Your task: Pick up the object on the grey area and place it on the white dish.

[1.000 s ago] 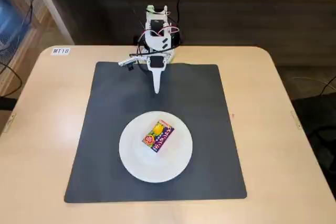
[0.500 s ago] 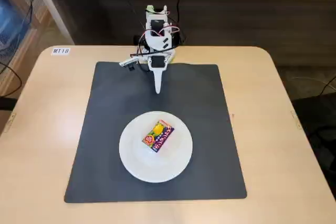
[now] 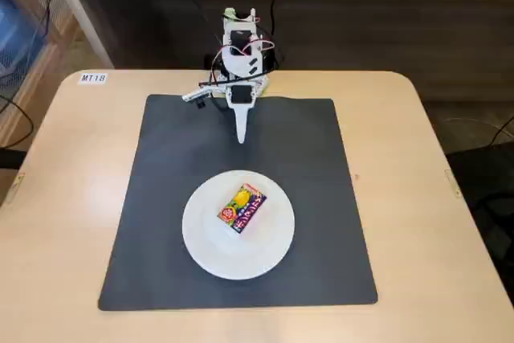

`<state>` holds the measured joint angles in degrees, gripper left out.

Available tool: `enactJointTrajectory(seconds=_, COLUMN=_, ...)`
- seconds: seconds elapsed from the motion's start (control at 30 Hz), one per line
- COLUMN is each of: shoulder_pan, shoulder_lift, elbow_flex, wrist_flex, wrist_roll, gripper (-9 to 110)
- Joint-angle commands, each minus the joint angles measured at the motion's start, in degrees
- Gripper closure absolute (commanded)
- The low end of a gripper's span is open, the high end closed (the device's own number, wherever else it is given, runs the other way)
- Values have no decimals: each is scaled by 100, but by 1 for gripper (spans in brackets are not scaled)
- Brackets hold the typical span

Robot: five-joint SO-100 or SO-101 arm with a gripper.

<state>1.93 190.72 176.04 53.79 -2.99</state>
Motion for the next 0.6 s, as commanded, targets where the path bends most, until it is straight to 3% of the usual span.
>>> enactJointTrajectory(seconds=0.0, shoulder_pan=-35, shoulder_lift=132, elbow_flex=492, wrist_flex=-105, wrist_roll=-44, gripper=101)
enactJointTrajectory(seconds=0.57, shoulder_pan=-35, shoulder_lift=132, elbow_flex=501, wrist_flex=-141, wrist_roll=-26, gripper=101)
